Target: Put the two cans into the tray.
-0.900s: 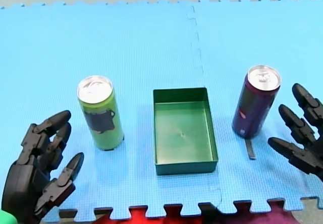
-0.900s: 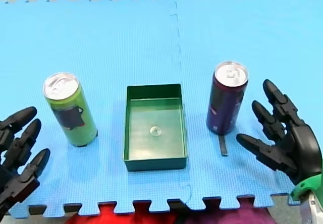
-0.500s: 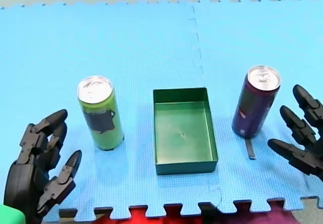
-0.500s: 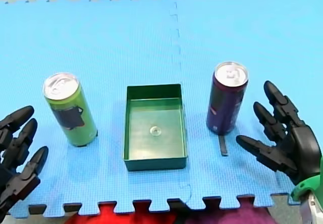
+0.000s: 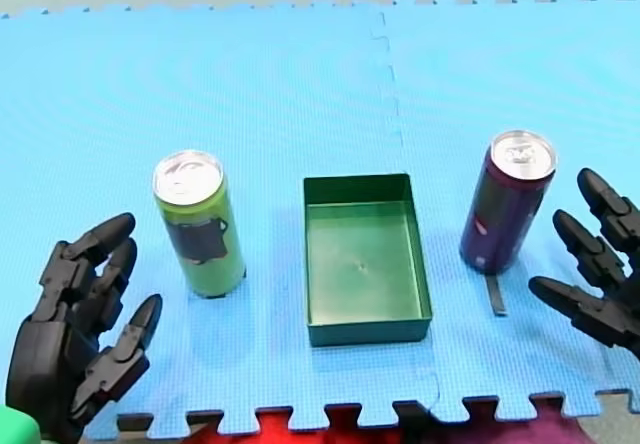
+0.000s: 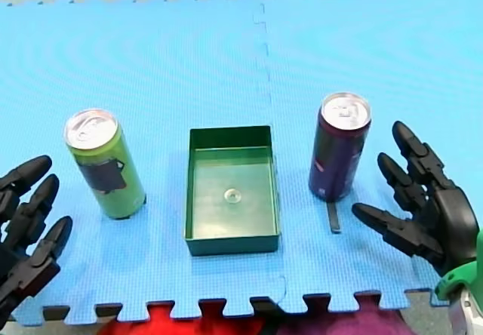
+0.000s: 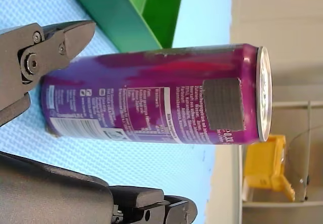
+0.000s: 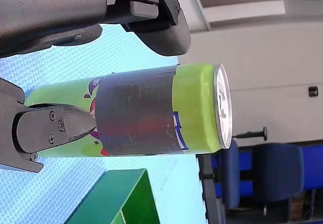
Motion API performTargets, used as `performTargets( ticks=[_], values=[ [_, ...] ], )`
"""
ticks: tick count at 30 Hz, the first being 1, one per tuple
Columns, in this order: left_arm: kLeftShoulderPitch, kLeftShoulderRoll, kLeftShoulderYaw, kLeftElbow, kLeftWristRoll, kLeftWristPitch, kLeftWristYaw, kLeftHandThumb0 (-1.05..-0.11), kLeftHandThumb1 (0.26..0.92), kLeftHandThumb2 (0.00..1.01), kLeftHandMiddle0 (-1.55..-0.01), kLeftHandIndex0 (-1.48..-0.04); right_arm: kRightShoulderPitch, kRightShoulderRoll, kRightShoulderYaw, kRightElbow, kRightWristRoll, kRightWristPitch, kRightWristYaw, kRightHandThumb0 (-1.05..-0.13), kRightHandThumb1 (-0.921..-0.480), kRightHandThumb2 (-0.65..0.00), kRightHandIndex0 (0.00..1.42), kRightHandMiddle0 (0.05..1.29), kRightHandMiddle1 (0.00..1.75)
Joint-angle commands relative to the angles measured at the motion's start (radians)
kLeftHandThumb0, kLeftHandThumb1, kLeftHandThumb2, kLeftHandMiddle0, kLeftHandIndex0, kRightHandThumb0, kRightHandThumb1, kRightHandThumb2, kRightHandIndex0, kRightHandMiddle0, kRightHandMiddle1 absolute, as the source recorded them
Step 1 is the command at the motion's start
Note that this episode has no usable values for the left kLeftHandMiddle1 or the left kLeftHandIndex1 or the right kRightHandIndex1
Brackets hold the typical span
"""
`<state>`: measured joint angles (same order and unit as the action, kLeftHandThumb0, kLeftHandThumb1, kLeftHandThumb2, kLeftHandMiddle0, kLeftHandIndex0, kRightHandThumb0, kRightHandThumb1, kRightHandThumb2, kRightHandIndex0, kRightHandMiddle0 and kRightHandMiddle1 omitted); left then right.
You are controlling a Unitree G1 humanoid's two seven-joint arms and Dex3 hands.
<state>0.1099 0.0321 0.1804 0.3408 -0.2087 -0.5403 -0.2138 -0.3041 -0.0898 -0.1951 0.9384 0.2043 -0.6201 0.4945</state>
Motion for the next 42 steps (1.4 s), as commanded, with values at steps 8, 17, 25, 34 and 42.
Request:
performTargets(
  ticks=[8, 17, 25, 34, 42],
  values=[
    [-0.007, 0.0, 0.006, 0.007, -0.009, 0.014, 0.001, -1.048, 0.921, 0.46, -0.26, -0.06, -0.011, -0.02, 0.004, 0.031, -0.02, -0.017, -0.016, -1.048, -0.737, -0.002, 0.2, 0.18, 0.0],
    [-0.032, 0.015, 0.029, 0.056, -0.078, 0.038, -0.07, -1.048, 0.921, 0.45, -0.26, -0.06, -0.051, -0.023, 0.011, 0.103, -0.044, -0.049, -0.027, -1.048, -0.736, -0.001, 0.2, 0.19, 0.0],
    [-0.041, 0.01, 0.042, 0.091, -0.093, 0.007, -0.101, -1.048, 0.921, 0.44, -0.27, -0.06, -0.085, -0.019, 0.027, 0.115, -0.075, -0.038, -0.072, -1.048, -0.742, -0.003, 0.22, 0.2, 0.01],
    [-0.05, 0.008, 0.049, 0.114, -0.092, -0.012, -0.112, -1.048, 0.921, 0.43, -0.27, -0.07, -0.123, -0.021, 0.03, 0.146, -0.089, -0.031, -0.087, -1.048, -0.745, -0.003, 0.23, 0.21, 0.01],
    [-0.046, 0.009, 0.05, 0.11, -0.089, -0.01, -0.111, -1.048, 0.921, 0.43, -0.27, -0.07, -0.146, -0.011, 0.043, 0.16, -0.11, -0.031, -0.124, -1.048, -0.76, -0.009, 0.25, 0.23, 0.01]
  ],
)
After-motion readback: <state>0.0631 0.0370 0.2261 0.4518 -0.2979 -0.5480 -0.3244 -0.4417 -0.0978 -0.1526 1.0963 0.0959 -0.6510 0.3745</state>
